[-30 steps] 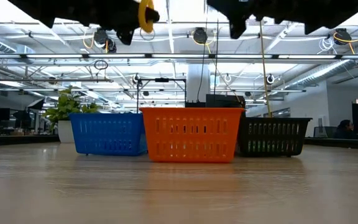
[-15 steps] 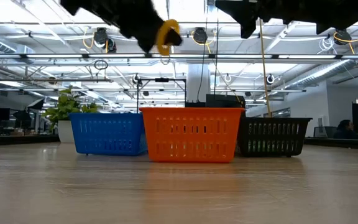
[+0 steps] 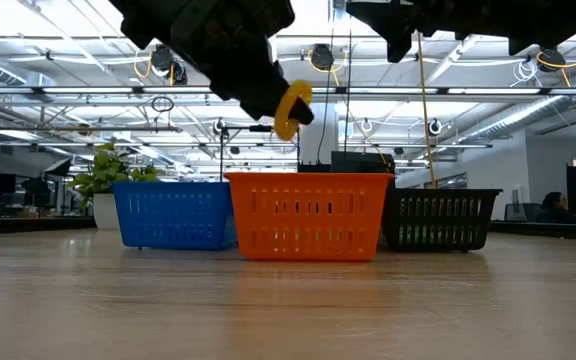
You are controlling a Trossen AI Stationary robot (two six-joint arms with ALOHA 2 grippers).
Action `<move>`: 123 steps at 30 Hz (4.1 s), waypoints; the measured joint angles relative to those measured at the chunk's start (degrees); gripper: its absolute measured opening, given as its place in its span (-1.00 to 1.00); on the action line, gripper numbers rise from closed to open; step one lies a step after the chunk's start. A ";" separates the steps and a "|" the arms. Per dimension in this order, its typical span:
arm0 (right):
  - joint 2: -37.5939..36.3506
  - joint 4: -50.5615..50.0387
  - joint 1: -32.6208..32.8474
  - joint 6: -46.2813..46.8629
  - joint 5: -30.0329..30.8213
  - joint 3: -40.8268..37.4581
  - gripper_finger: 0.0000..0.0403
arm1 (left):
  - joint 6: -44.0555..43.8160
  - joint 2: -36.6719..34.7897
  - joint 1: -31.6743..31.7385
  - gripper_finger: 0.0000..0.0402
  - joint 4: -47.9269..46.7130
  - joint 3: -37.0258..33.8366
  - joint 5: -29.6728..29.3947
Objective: Sort spring keychains
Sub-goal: Put the yellow spring keychain into the orange bin
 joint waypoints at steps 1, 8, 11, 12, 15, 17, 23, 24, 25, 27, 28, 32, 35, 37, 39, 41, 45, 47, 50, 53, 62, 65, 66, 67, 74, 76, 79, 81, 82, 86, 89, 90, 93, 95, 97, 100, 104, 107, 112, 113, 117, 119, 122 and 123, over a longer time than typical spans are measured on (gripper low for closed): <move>0.00 0.13 0.00 0.01 0.01 0.01 -0.05 | 0.12 -0.07 0.00 -0.71 0.36 0.00 0.00; 0.00 0.71 0.00 -0.01 -0.02 0.04 -0.06 | -3.32 -0.68 0.11 -0.52 1.78 0.00 -0.64; 0.00 0.62 0.00 -0.01 -0.02 0.04 -0.05 | -4.96 -1.05 0.44 -0.39 1.21 -0.02 -0.90; 0.00 0.63 0.00 0.02 -0.02 0.04 -0.05 | -5.02 -1.21 0.44 -0.34 1.30 -0.02 -0.89; 0.00 0.62 0.00 -0.01 -0.02 0.04 -0.05 | -5.03 -1.83 0.44 -0.17 -0.12 -0.04 -0.91; 0.00 0.63 0.00 -0.01 -0.02 0.04 -0.06 | -4.41 -2.38 0.55 -0.08 0.13 -0.08 -0.90; 0.00 1.52 0.00 6.40 -0.20 0.01 -0.06 | 0.54 -9.33 1.24 0.11 -1.52 -0.07 -0.90; 0.00 1.72 0.00 7.30 -0.22 0.01 -0.06 | 0.71 -11.03 1.37 0.13 -2.29 -0.08 -0.90; 0.00 1.77 0.00 7.79 -0.22 0.01 -0.05 | 0.79 -12.57 1.53 0.14 -2.34 -0.08 -0.90; 0.02 2.09 0.00 8.10 -0.22 0.01 -0.05 | 1.14 -16.33 2.03 0.15 -3.23 0.02 -0.90; 0.02 2.38 0.00 8.16 -0.24 0.01 -0.05 | 1.45 -18.15 2.16 0.15 -4.66 -0.04 -0.88; 0.02 2.76 0.00 10.69 -0.26 0.01 -0.06 | 1.69 -24.50 3.47 0.16 -8.40 -0.07 -0.91; 0.02 2.34 0.32 10.66 -0.66 0.01 -0.07 | 1.64 -28.64 4.85 0.16 -10.16 -0.08 -0.85; -0.06 0.92 1.52 9.08 -2.74 0.26 -0.06 | 1.60 -31.28 5.62 0.16 -11.24 -1.19 -0.83; -0.51 -5.73 3.84 7.62 -3.01 2.30 -0.05 | 1.57 -33.81 6.55 0.16 -10.58 -2.84 -0.84; -0.85 -18.21 6.69 6.10 -0.01 6.59 -0.05 | 1.17 -36.37 7.59 0.16 -9.76 -5.34 -0.84; 0.54 -49.59 14.54 6.90 14.29 18.00 -0.06 | -0.64 -40.91 9.93 0.16 -3.70 -11.35 -0.93; 2.13 -63.51 18.71 13.40 19.17 23.26 -0.07 | -1.87 -42.64 10.86 0.16 -0.27 -14.04 -0.90; 4.37 -77.19 23.88 27.83 20.82 28.68 -0.10 | -2.51 -44.90 11.79 0.16 3.11 -16.92 -0.81; 6.76 -83.27 28.95 40.66 20.74 29.51 -0.15 | -2.58 -46.06 12.42 0.16 4.55 -18.62 -0.89; 17.80 -91.56 37.78 61.67 14.85 29.43 -0.24 | -2.40 -45.44 12.50 0.16 3.96 -18.80 -0.90; 21.45 -93.89 38.73 65.12 12.48 29.43 -0.23 | -2.40 -45.46 12.50 0.16 3.84 -18.80 -0.90; 22.61 -94.35 38.94 66.20 11.66 29.43 -0.23 | -2.40 -45.44 12.50 0.16 3.82 -18.80 -0.90; 23.66 -94.67 39.11 67.40 10.70 29.43 -0.22 | -2.39 -45.44 12.50 0.16 3.79 -18.80 -0.90; 28.65 -95.16 40.20 70.46 7.29 29.41 -0.11 | -2.34 -45.44 12.50 0.16 3.86 -18.80 -0.92; 29.55 -95.00 40.24 70.98 7.16 29.41 -0.07 | -2.34 -45.44 12.50 0.16 3.84 -18.80 -0.92; 30.68 -95.11 40.26 71.04 5.83 29.41 -0.04 | -2.34 -45.44 12.50 0.16 3.83 -18.80 -0.92; 31.33 -95.09 40.26 71.06 5.70 29.41 -0.04 | -2.34 -45.44 12.50 0.16 3.72 -18.80 -0.92; 31.57 -95.07 40.29 71.26 5.68 29.41 -0.04 | -2.34 -45.44 12.50 0.16 3.66 -18.80 -0.94; 32.00 -95.03 40.68 73.72 4.42 29.38 -0.07 | -2.35 -45.44 12.50 0.16 3.94 -18.80 -0.94; 32.09 -94.87 41.03 77.02 1.69 28.74 -0.08 | -2.42 -45.44 12.50 0.16 3.92 -18.80 -0.94; 32.07 -94.71 41.07 78.03 1.02 28.40 -0.08 | -2.42 -45.44 12.50 0.16 3.92 -18.80 -0.94; 32.06 -92.87 41.35 80.13 -0.31 27.04 -0.08 | -2.45 -45.44 12.50 0.16 3.94 -18.80 -0.94; 32.06 -89.81 41.34 80.92 -0.32 25.61 -0.08 | -2.45 -45.44 12.50 0.16 3.94 -18.78 -0.94; 32.06 -86.32 41.28 81.28 -0.29 24.03 -0.08 | -2.45 -45.44 12.50 0.16 3.96 -18.78 -0.94; 31.89 -81.22 41.27 81.91 -0.33 21.22 -0.09 | -2.49 -45.44 12.50 0.16 3.96 -18.78 -0.94; 31.66 -78.73 41.27 83.25 -0.40 17.92 -0.12 | -2.56 -45.44 12.50 0.16 4.16 -18.78 -0.94; 31.74 -79.04 41.22 84.36 -0.52 16.52 -0.16 | -2.58 -45.44 12.50 0.16 4.27 -18.75 -0.94; 31.84 -80.04 41.22 83.61 -0.32 15.42 -0.29 | -2.58 -45.44 12.50 0.16 4.32 -18.75 -0.94; 31.85 -80.08 41.22 83.25 -0.28 15.26 -0.33 | -2.58 -45.44 12.50 0.16 4.34 -18.75 -0.94; 31.87 -80.32 41.22 82.92 -0.28 14.61 -0.51 | -2.58 -45.44 12.50 0.16 4.34 -18.75 -0.94; 31.85 -80.40 41.22 82.54 -0.28 14.34 -0.61 | -2.58 -45.44 12.50 0.16 4.34 -18.75 -0.94; 31.87 -80.46 41.22 82.33 -0.26 13.69 -0.77 | -2.58 -45.44 12.50 0.16 4.34 -18.75 -0.94; 31.87 -80.43 41.22 82.33 -0.26 13.47 -0.82 | -2.58 -45.44 12.50 0.16 4.34 -18.75 -0.94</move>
